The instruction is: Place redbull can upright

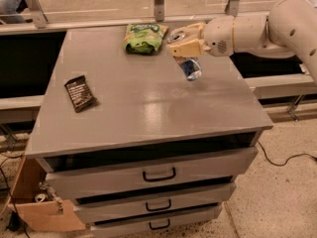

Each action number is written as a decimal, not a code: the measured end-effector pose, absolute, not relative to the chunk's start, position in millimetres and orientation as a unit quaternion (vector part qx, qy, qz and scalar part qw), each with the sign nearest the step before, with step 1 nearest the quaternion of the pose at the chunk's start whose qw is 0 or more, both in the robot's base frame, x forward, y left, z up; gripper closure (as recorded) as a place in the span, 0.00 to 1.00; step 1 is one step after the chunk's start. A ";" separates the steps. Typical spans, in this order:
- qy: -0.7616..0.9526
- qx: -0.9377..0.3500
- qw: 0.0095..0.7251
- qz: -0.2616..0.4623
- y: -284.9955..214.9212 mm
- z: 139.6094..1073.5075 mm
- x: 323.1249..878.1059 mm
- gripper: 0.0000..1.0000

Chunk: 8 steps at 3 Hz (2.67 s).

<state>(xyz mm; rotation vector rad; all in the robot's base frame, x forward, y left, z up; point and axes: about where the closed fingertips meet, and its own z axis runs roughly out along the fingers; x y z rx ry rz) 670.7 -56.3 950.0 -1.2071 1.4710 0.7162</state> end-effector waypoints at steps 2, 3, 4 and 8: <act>0.552 -0.438 0.638 0.311 -87.3 957.9 659.7 1.00; 0.528 -0.419 0.665 0.322 -95.9 959.3 660.5 1.00; 0.524 -0.403 0.668 0.342 -102.2 952.0 659.6 1.00; 0.560 -0.371 0.642 0.370 -127.9 920.2 640.4 0.12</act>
Offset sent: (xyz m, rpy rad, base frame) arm -0.0152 -0.0573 0.0127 0.3919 -0.2464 -0.1089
